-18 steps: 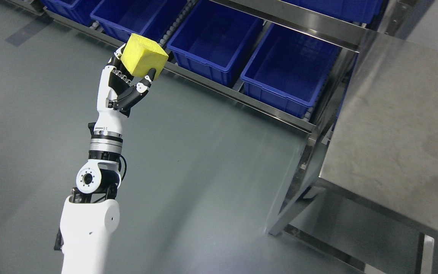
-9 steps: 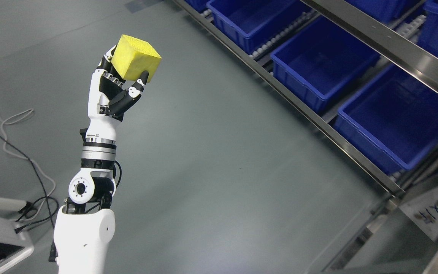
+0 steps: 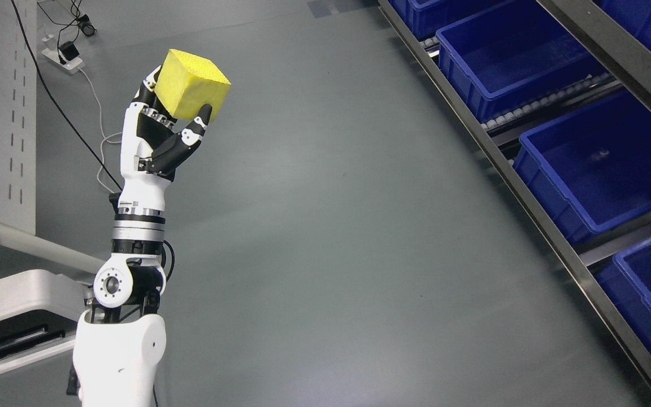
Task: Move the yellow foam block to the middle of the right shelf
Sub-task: 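Carry the held cube while turning toward the blue bin shelf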
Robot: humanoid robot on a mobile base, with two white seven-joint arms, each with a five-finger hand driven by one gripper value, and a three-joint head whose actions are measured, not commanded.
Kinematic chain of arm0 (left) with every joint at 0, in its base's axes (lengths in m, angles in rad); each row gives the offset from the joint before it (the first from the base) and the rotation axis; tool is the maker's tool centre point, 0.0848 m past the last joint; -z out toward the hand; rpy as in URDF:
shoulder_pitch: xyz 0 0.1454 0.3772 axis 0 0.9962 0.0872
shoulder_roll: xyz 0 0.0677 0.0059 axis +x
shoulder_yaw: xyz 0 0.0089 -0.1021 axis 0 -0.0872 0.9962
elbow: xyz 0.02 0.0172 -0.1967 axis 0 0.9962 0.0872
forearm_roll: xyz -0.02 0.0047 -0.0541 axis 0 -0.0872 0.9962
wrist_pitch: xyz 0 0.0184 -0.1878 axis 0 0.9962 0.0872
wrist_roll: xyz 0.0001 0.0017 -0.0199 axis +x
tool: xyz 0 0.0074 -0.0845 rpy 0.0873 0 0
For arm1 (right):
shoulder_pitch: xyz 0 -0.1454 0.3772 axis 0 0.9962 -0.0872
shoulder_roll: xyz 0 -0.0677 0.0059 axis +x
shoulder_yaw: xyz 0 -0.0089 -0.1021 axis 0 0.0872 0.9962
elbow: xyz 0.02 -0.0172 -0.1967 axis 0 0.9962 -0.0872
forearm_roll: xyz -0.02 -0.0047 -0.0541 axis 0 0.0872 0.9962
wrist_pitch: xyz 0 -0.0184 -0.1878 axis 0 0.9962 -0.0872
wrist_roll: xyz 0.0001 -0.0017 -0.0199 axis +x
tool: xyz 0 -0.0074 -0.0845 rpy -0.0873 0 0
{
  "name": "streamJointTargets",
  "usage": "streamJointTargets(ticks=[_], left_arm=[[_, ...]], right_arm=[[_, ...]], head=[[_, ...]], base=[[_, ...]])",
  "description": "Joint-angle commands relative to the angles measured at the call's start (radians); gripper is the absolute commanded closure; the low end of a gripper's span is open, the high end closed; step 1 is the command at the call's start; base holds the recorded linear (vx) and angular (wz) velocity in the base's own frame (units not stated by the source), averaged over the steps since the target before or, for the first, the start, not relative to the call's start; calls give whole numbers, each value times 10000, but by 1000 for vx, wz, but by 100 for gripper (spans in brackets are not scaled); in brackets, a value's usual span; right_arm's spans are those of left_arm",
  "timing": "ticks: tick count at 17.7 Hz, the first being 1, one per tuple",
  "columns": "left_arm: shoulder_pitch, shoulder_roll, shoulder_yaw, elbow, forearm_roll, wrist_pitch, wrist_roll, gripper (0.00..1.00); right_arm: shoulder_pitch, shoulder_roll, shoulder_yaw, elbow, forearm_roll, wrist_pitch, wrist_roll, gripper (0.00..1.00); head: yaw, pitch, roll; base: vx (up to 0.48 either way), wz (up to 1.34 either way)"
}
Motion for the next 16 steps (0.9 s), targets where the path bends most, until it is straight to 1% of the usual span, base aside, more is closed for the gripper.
streamJointTargets(ticks=[1, 3, 5, 10, 16], left_arm=[[-124, 175, 849, -452, 9, 732, 26, 53], [-369, 175, 1202, -467, 9, 1009, 26, 53], [-385, 175, 1281, -467, 24, 1194, 26, 53], [-508, 175, 1265, -467, 24, 1179, 11, 53], [-554, 175, 1051, -529, 24, 1087, -35, 53]], right_arm=[[16, -175, 1, -174, 31, 7, -7, 0], [16, -175, 1, -174, 31, 7, -7, 0], [16, -175, 1, -174, 31, 7, -7, 0], [16, -175, 1, -174, 31, 7, -7, 0], [16, -175, 1, -174, 31, 7, -7, 0]], head=[[0, 0, 0], [0, 0, 0], [0, 0, 0], [0, 0, 0], [0, 0, 0]], base=[[256, 144], [301, -46], [360, -295], [406, -398], [475, -371]])
